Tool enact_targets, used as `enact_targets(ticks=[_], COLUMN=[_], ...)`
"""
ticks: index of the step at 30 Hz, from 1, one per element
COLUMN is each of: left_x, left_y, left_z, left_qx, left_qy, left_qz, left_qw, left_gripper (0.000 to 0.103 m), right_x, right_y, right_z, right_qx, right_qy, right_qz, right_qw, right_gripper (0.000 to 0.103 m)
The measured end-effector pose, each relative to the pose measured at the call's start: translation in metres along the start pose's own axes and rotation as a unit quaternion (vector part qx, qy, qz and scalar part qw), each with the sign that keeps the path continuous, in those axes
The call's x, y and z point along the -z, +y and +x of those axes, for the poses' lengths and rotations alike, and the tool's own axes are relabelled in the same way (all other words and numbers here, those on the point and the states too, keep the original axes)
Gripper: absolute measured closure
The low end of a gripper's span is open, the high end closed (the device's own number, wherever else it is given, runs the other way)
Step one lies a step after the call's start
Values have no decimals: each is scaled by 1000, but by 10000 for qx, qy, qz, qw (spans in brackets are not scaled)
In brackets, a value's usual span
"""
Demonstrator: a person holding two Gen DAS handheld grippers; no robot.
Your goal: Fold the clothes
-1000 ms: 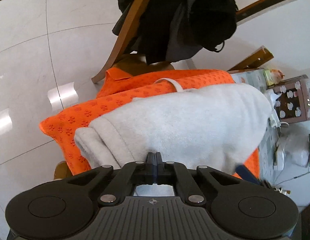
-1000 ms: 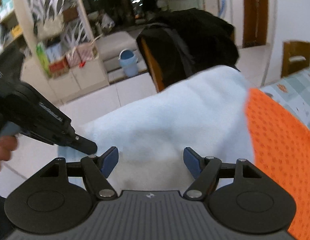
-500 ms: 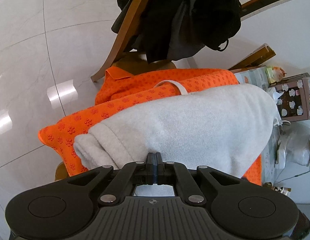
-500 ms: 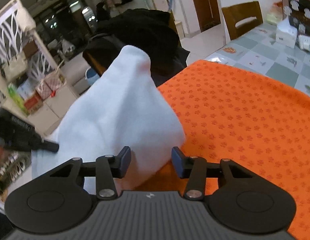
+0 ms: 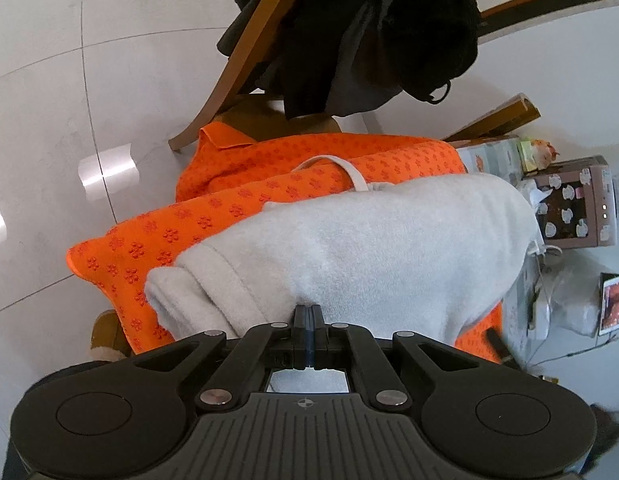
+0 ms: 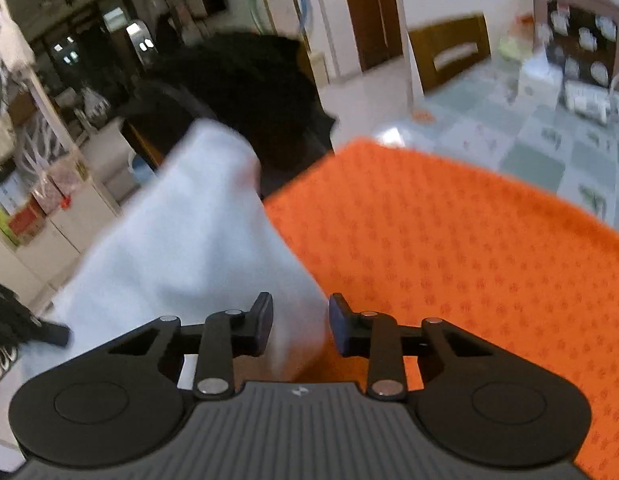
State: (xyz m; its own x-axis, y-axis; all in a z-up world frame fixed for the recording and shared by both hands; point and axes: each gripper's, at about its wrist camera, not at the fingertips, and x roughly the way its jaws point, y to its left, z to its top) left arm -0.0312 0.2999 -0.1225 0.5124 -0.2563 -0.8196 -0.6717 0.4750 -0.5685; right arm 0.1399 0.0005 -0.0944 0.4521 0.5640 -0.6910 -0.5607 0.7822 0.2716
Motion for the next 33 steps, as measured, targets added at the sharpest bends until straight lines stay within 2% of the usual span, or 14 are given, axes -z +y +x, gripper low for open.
enact_targets(ticks=[3, 4, 7, 9, 13, 16, 19, 27, 30, 33], left_x=[4, 5, 9, 9, 4, -1, -6, -14, -14, -14], left_y=[-9, -12, -24, -26, -22, -20, -15, -7, -8, -10], left_z=[-7, -10, -26, -31, -26, -20, -10, -2, -5, -11], left_qx=[51, 94, 81, 35, -25, -102, -239, -222, -119, 81], left_qy=[9, 2, -255, -380, -361, -354, -356, -392, -355, -311], left_qz=[194, 264, 654, 843, 869, 854, 833, 761, 805, 889], left_qw=[9998, 9996, 9975, 9957, 9956, 9957, 9956, 9961, 9960, 9955], left_gripper=[98, 92, 85, 80, 80, 82, 88, 89, 89, 81], right_x=[-21, -28, -47, -59, -74, -79, -76, -78, -79, -81], right_y=[14, 20, 39, 52, 71, 83, 86, 85, 87, 87], right_z=[-9, -9, 1, 13, 46, 74, 97, 131, 129, 110], right_qx=[-344, -460, -671, -687, -652, -396, -278, -229, -240, -261], right_qy=[-230, -274, -300, -314, -91, 135, 321, 525, 511, 356], right_qz=[-135, -234, -659, -997, -1371, -1634, -1592, -1422, -1469, -1477], right_qw=[9991, 9983, 9951, 9922, 9884, 9857, 9863, 9882, 9875, 9880], right_gripper=[68, 68, 68, 68, 68, 68, 68, 67, 65, 65])
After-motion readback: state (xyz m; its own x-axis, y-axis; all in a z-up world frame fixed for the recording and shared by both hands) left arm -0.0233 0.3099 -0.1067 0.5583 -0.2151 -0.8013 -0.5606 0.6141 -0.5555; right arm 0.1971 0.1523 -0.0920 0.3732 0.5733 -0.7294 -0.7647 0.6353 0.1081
